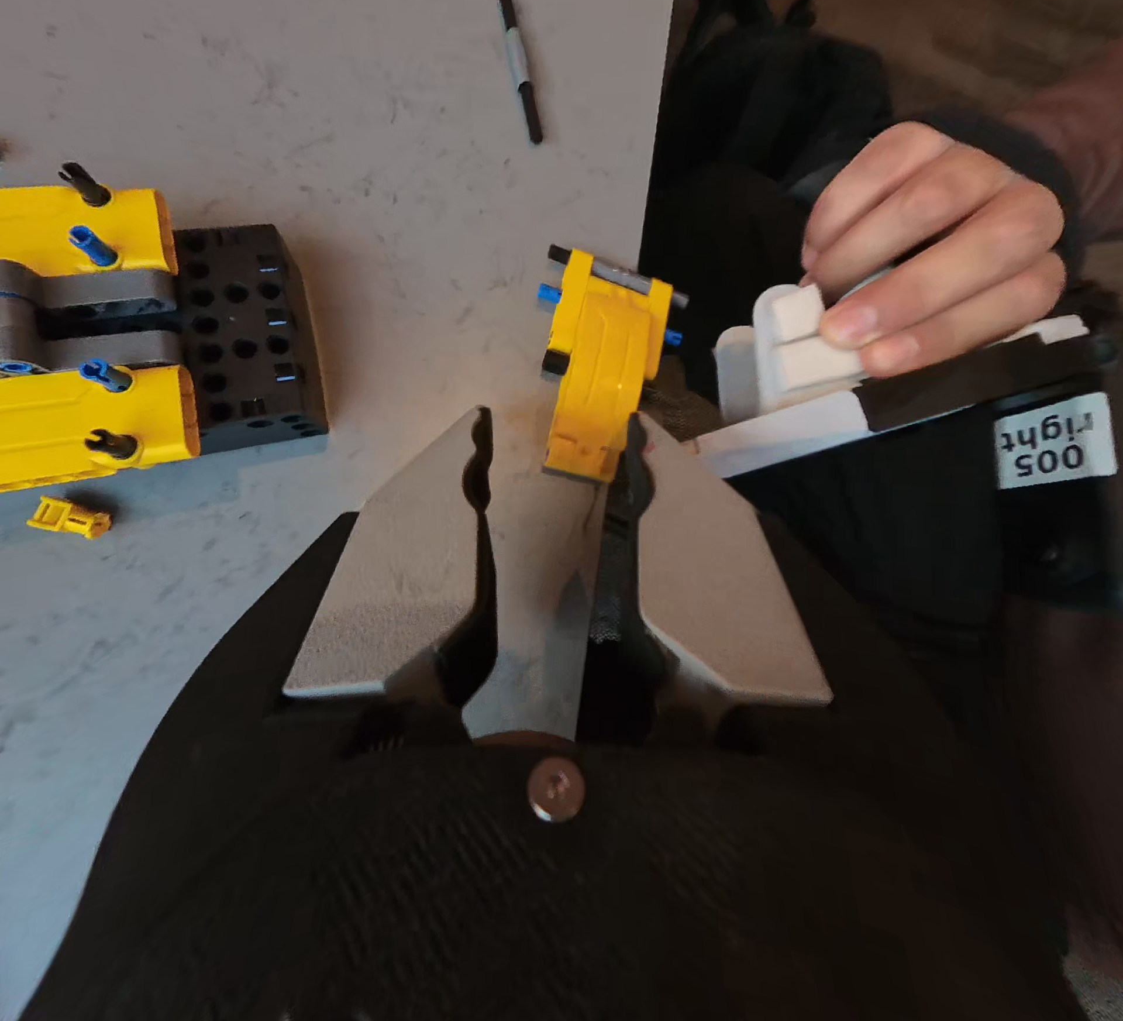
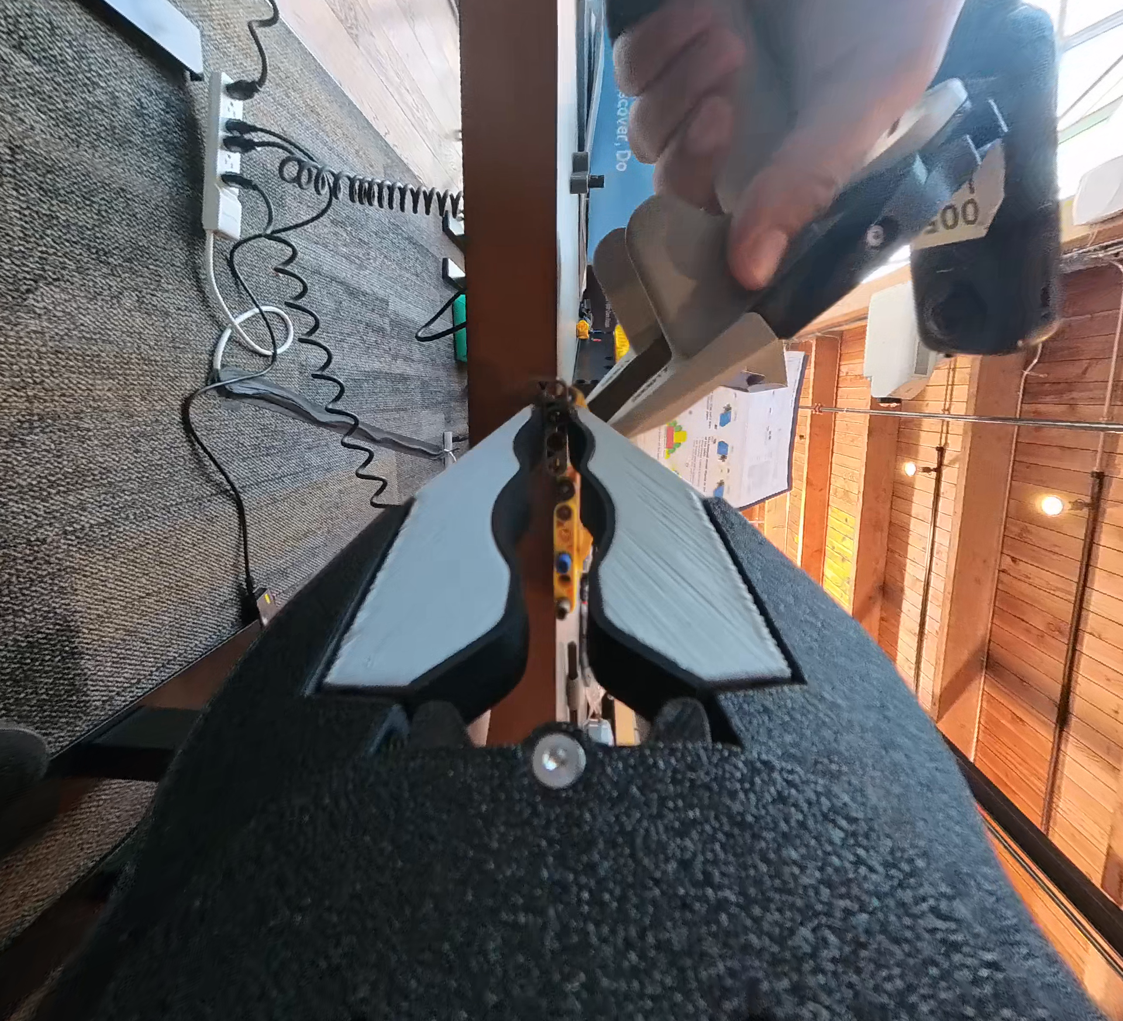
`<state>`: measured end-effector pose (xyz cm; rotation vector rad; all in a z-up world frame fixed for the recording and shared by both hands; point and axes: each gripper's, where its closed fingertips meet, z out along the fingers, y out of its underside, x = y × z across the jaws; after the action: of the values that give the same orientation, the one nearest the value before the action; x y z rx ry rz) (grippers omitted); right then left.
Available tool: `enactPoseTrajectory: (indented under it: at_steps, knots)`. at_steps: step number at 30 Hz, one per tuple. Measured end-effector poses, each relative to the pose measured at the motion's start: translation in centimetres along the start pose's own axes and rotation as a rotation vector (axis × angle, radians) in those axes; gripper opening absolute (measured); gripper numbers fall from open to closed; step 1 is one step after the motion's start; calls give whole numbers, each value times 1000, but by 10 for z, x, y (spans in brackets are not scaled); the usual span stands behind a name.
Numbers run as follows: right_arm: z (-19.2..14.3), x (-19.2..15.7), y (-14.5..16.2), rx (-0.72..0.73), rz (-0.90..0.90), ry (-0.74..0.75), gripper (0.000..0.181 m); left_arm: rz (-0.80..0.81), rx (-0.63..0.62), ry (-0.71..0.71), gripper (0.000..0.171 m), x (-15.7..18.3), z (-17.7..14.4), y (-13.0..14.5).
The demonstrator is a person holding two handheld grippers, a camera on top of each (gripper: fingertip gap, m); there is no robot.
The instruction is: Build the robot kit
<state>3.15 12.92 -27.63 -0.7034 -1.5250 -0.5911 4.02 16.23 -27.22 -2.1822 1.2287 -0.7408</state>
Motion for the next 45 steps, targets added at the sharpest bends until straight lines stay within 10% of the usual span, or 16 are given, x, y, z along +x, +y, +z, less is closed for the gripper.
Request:
enactPoseTrajectory:
  at_steps: [45]
  knots:
    - [-2, 4, 4, -5, -47, 33, 5, -61, -49, 118, 22, 13, 8, 4]
